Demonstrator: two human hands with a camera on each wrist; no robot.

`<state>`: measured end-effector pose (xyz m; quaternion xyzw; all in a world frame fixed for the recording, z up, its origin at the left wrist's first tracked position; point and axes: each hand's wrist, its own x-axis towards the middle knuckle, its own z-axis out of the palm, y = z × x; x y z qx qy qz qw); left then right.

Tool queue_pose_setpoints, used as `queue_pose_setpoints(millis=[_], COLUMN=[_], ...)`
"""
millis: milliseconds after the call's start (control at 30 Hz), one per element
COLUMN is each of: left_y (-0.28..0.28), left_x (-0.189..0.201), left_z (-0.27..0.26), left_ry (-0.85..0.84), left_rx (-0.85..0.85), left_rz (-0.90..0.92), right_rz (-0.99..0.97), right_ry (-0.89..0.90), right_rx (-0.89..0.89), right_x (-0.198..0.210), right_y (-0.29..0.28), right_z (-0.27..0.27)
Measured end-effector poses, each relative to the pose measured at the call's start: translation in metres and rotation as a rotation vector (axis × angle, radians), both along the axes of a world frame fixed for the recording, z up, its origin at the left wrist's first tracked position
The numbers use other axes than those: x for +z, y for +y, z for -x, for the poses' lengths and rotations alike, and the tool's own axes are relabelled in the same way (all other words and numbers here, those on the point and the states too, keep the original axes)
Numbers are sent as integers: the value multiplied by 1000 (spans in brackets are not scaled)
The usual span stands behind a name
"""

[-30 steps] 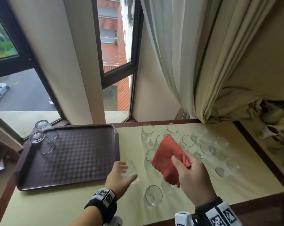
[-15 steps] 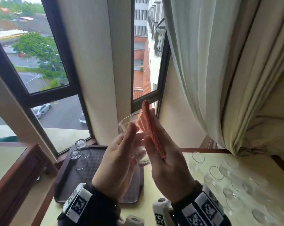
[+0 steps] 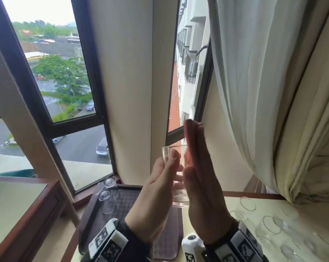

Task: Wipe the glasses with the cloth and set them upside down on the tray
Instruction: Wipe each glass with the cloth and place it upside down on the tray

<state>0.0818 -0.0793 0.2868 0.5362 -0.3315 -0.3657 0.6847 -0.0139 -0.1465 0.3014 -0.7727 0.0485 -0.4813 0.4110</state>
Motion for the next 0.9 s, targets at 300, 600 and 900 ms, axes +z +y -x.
queue_pose_setpoints(millis=[300,600,900], left_y=[6,-3,-7], left_x=[11,34,26], left_z=[-26,-44,-27], left_ry=[5,1,26], left_rx=[0,72,-16], left_rz=[60,99,112], right_rz=[-25,205,115], right_ry=[-4,57,-61], right_rx=[21,37,-71], right_x=[-28,-15,-1], right_y=[10,13,-17], right_z=[-16,-24,-28])
